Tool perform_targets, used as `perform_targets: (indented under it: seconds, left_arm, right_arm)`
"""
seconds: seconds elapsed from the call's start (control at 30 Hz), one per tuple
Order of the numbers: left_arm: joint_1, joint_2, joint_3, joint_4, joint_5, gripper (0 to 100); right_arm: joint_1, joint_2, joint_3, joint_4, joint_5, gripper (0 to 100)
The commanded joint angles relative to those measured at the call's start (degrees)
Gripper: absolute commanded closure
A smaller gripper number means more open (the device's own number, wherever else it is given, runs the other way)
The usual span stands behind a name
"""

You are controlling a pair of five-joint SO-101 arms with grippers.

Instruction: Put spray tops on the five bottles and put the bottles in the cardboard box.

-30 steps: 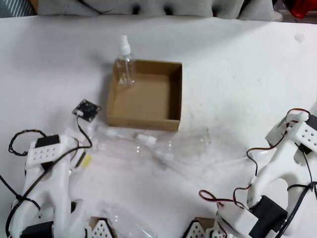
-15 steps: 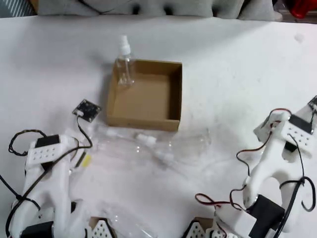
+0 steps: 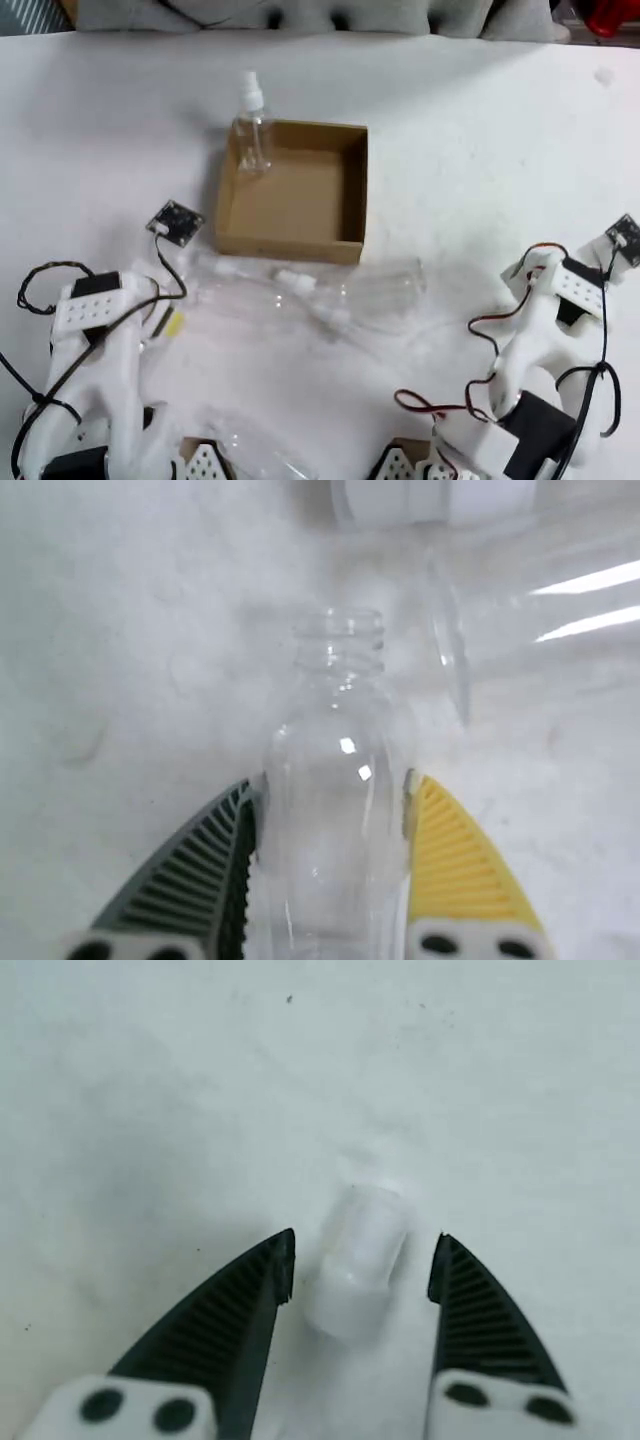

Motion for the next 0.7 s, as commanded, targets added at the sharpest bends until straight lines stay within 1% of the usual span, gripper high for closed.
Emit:
perform_targets:
  seconds: [0.0, 0.07, 0.1, 0.13, 0.2, 0.23, 0.3, 0.37, 0.47, 0.6, 0.67]
  left_arm:
    - [-0.57, -0.66, -2.73, -0.62, -0.97, 98]
    - [-0.57, -0.66, -2.73, -0.62, -0.97, 98]
    - [-0.57, -0.66, -2.73, -0.62, -0.97, 98]
    - [-0.57, -0.66, -2.73, -0.62, -0.97, 98]
    - [-0.57, -0.66, -2.73, -0.62, -0.97, 98]
    - [-0.57, -0.66, -2.73, -0.62, -0.97, 98]
    - [-0.57, -0.66, -2.73, -0.62, -0.97, 98]
    - [-0.57, -0.66, -2.73, -0.62, -0.97, 98]
    - [-0.57, -0.66, -2.73, -0.62, -0.88, 98]
    - [-0.40, -0.84, -2.73, -0.62, -0.53, 98]
    - [-0.57, -1.19, -2.99, -0.62, -0.35, 98]
  right_arm:
    - [-0.57, 1.36, -0.35, -2.77, -1.58, 80.9]
    - [-0.92, 2.59, -0.35, -2.77, -1.67, 81.8]
    - [-1.10, 2.77, -0.35, -2.77, -1.67, 84.2]
    - [-1.36, 3.03, -0.44, -2.68, -1.67, 87.8]
    - [-1.54, 3.56, -1.41, -2.15, -1.41, 98.2]
    - [-1.54, 3.56, -1.67, -1.54, -1.58, 98.9]
    - [-1.54, 3.21, -1.93, -0.48, -1.58, 95.4]
    - [-1.45, 3.03, -2.02, -0.48, -1.49, 98.3]
    - [-1.54, 3.03, -4.40, 0.04, -1.14, 98.2]
    - [-1.19, 3.03, -10.99, 2.15, -1.05, 98.3]
    - [-1.54, 2.95, -15.30, 6.55, 0.35, 98.3]
